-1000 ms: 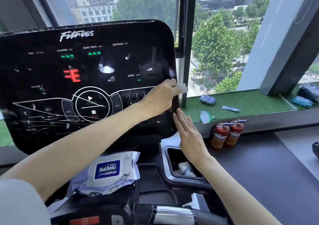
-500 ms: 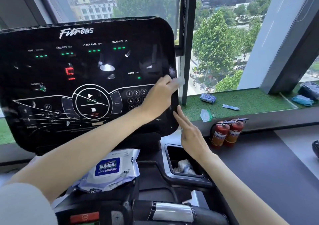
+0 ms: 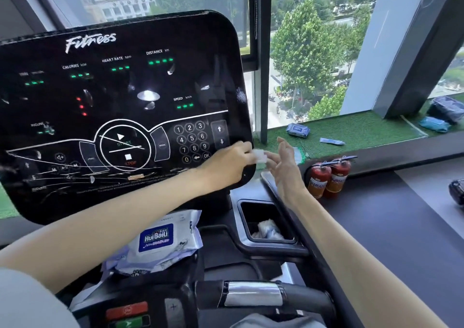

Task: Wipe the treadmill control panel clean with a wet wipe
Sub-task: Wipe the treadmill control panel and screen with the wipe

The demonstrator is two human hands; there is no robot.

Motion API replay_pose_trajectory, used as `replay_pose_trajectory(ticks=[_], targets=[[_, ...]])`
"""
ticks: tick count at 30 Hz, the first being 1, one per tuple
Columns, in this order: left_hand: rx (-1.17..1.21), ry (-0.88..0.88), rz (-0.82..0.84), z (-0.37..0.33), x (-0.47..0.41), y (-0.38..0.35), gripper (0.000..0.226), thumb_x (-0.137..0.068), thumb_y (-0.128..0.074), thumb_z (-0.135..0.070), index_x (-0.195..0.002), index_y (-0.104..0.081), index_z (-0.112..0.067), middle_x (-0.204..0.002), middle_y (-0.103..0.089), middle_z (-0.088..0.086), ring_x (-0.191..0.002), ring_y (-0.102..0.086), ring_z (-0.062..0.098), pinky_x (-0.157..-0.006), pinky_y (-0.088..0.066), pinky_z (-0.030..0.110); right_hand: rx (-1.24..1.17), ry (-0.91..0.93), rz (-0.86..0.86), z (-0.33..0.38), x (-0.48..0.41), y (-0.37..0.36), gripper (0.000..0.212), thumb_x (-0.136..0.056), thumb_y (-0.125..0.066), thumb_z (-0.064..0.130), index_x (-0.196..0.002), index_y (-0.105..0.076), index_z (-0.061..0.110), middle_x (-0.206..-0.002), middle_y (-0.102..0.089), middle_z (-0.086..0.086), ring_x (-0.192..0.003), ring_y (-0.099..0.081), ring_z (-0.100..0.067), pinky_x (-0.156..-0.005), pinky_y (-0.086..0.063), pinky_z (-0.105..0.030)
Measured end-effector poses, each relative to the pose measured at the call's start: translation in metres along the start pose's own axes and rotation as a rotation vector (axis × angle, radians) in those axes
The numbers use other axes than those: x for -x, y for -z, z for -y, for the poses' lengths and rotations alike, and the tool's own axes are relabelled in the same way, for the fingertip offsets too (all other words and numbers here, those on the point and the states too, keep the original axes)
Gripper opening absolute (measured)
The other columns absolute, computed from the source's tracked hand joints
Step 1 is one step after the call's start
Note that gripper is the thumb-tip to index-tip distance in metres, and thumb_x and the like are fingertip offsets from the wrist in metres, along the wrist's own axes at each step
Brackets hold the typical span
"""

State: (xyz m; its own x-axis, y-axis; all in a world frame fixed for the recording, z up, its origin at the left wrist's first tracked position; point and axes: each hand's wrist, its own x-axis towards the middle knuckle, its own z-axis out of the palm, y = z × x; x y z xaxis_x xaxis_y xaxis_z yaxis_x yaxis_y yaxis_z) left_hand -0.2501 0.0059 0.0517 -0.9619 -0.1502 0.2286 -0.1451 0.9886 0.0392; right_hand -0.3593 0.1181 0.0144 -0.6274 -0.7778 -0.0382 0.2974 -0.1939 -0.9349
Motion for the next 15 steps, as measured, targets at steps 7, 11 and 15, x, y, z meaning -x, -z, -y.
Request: replay_pose_trajectory(ticks=[7, 11, 15], targets=[[-0.046, -0.076, 0.092, -0.007, 0.009, -0.004, 0.041, -0.072, -0.049, 0.017, -0.102, -0.061, -0.009, -0.086, -0.045, 0.005, -0.08, -0.044, 0.02, -0.062, -0.048, 0.041, 0.034, 0.018, 0.014, 0.002, -0.003, -0.002, 0.038, -0.099, -0.02, 0.045, -0.129, -0.034, 0.026, -0.118, -0.054, -0.02, -0.106, -0.059, -0.017, -0.105, -0.03, -0.04], [-0.002, 0.028, -0.052, 0.004, -0.002, 0.009, 0.038, -0.077, -0.053, 0.016, -0.103, -0.066, -0.009, -0.086, -0.05, 0.007, -0.08, -0.049, 0.021, -0.061, -0.049, 0.037, 0.092, 0.064, 0.031, 0.007, -0.002, -0.003, 0.037, -0.098, -0.022, 0.048, -0.125, -0.037, 0.028, -0.117, -0.053, -0.013, -0.092, -0.06, -0.011, -0.096, -0.036, -0.033], [-0.075, -0.138, 0.12, 0.003, 0.009, 0.006, 0.042, -0.074, -0.053, 0.014, -0.103, -0.067, -0.013, -0.092, -0.053, 0.006, -0.088, -0.051, 0.023, -0.06, -0.048, 0.035, 0.16, 0.088, 0.028, 0.009, 0.001, -0.006, 0.043, -0.085, -0.026, 0.058, -0.118, -0.039, 0.034, -0.11, -0.058, -0.012, -0.096, -0.062, -0.011, -0.099, -0.031, -0.039]])
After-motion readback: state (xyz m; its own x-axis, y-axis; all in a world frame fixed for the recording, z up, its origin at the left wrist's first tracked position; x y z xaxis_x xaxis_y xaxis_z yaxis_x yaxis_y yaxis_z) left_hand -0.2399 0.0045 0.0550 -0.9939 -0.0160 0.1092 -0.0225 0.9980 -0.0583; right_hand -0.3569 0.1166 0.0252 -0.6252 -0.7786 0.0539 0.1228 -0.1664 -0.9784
